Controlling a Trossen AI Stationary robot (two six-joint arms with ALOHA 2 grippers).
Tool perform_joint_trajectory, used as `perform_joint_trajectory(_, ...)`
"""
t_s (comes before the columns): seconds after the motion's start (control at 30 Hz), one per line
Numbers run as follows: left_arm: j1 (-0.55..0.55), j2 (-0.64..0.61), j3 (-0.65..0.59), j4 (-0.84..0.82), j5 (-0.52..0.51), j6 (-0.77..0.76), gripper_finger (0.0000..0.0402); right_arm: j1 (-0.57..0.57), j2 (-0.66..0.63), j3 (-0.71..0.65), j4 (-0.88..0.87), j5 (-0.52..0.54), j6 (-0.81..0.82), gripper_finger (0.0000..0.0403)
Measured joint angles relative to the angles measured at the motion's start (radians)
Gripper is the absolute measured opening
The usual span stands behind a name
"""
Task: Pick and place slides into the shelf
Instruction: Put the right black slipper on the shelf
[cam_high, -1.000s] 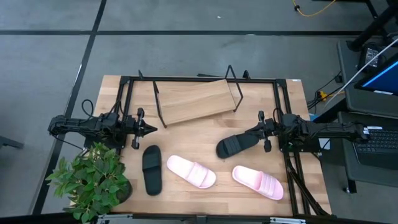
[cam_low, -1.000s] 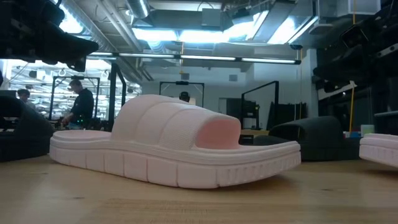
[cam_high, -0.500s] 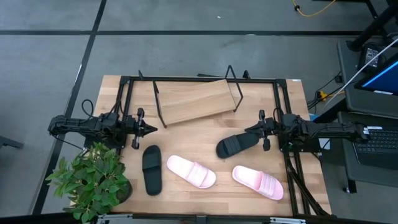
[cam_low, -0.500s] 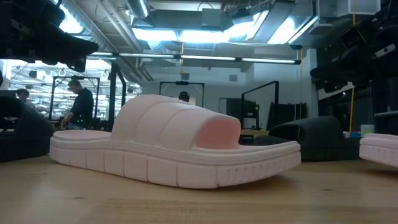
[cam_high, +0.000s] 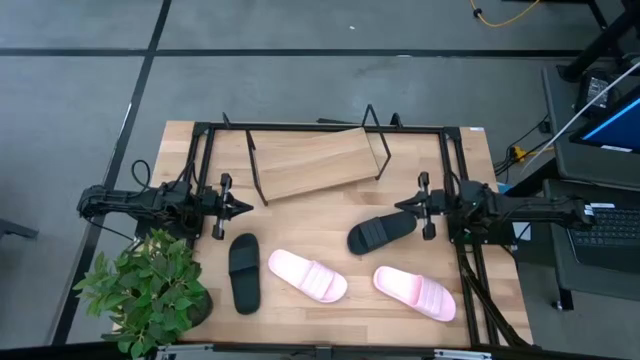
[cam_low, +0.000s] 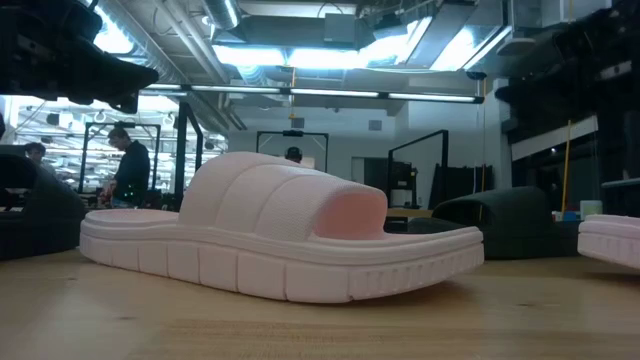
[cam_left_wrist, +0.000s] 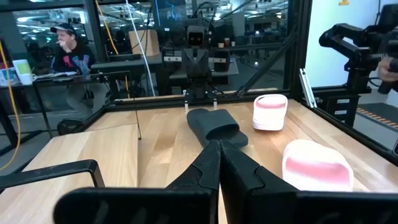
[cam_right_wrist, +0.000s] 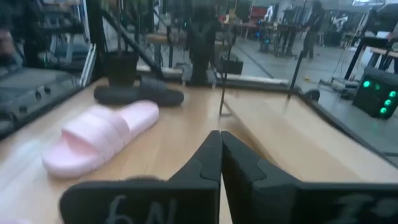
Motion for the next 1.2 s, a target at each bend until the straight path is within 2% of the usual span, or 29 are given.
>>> perform_joint_trajectory(0.1, 0.0, 0.0, 0.0, 0.0, 0.0, 0.0, 0.0, 0.0, 0.0, 0.059, -0.02, -0.013, 0.003, 0.0009)
perform_joint_trajectory(0.3, 0.0, 0.0, 0.0, 0.0, 0.0, 0.0, 0.0, 0.0, 0.038, 0.181, -0.235, -0.029, -0.089, 0.0005)
perform_joint_trajectory(0.5, 0.0, 0.0, 0.0, 0.0, 0.0, 0.0, 0.0, 0.0, 0.16, 0.274, -0.327, -0.037, -0.232, 0.0004)
perform_joint_trajectory(0.67, 0.0, 0.0, 0.0, 0.0, 0.0, 0.0, 0.0, 0.015, 0.291, 0.319, -0.393, -0.037, -0.279, 0.0003)
perform_joint_trajectory(0.8, 0.0, 0.0, 0.0, 0.0, 0.0, 0.0, 0.0, 0.061, 0.378, 0.332, -0.395, -0.034, -0.438, 0.0002)
perform_joint_trajectory(0.93, 0.0, 0.0, 0.0, 0.0, 0.0, 0.0, 0.0, 0.105, 0.431, 0.332, -0.429, 0.046, -0.541, 0.0002)
perform_joint_trajectory(1.07, 0.0, 0.0, 0.0, 0.0, 0.0, 0.0, 0.0, 0.148, 0.473, 0.332, -0.456, 0.185, -0.549, 0.0002)
perform_joint_trajectory(1.2, 0.0, 0.0, 0.0, 0.0, 0.0, 0.001, 0.0, 0.189, 0.521, 0.332, -0.455, 0.241, -0.549, 0.0002)
